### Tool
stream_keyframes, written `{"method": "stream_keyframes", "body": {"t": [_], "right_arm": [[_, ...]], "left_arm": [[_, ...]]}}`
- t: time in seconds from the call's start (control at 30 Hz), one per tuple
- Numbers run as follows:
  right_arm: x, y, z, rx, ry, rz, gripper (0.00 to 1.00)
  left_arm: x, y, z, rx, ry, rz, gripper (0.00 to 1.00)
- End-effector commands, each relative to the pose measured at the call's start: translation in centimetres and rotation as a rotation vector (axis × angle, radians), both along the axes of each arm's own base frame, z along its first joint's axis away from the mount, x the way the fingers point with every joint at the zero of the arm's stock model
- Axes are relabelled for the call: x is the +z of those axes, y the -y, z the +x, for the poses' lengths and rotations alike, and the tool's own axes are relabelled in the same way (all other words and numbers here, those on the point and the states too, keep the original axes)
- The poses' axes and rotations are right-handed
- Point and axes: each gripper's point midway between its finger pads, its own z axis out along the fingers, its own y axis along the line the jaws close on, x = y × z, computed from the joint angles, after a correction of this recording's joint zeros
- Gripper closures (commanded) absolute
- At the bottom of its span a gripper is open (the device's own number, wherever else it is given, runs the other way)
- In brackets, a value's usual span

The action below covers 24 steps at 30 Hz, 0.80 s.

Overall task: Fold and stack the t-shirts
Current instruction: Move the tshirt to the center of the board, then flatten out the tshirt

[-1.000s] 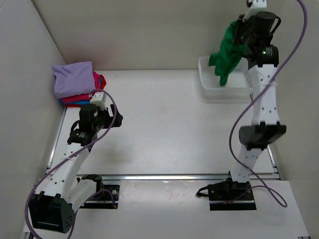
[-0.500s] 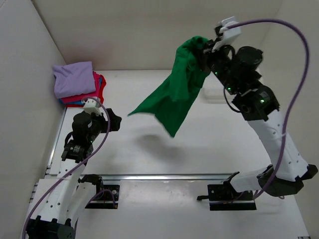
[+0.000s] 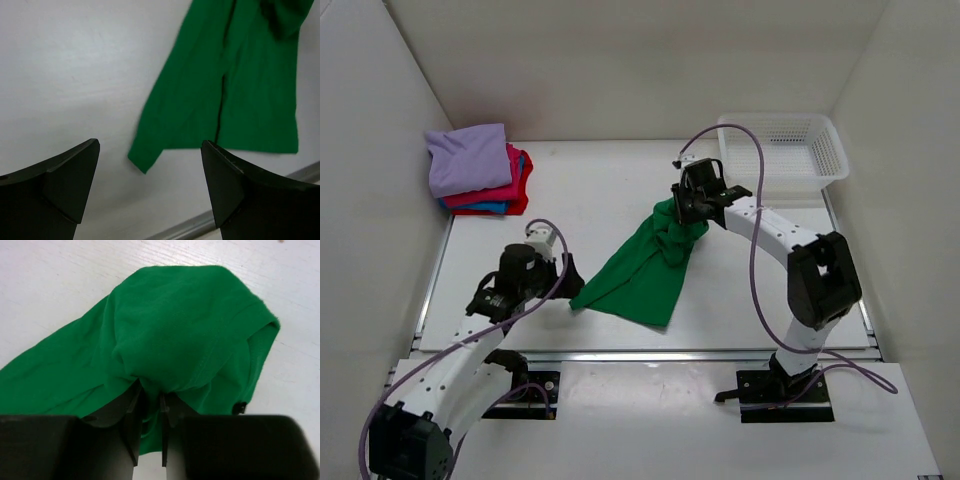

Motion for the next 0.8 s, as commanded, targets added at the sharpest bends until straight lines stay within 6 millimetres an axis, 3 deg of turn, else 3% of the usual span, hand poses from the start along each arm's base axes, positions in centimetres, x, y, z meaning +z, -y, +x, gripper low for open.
{"method": "stream_keyframes", "body": {"t": [0.0,0.07,0.2,0.37,0.53,0.77], "right_arm": [[3.4,-0.9,2.9,-0.017,0.085,0.050,0.84],[3.2,-0.2,3.2,-0.035,0.077,0.036,0.76],[4.6,1.1,3.3,-0.059,0.115,0.056,0.56],[5.8,3.0,3.0,-0.093,0.133,0.082,0.54],[5.7,4.6,2.9,-0.112,0.136,0.095,0.54],[4.5,4.6,2.3,-0.112,0.116,0.118,0.55]], "left_arm": [[-1.5,1.2,-1.8,-0.067,-0.072,0.030,0.07],[-1.6,1.3,-1.8,-0.059,-0.108,0.055,0.07],[-3.9,0.2,-1.6,-0.011,-0.200,0.104,0.08],[-6.2,1.0,-2.4,-0.043,-0.300,0.169,0.14],[-5.9,0.7,-2.2,-0.011,-0.287,0.157,0.20],[-6.5,1.3,-1.8,-0.005,-0.300,0.153,0.25]]}}
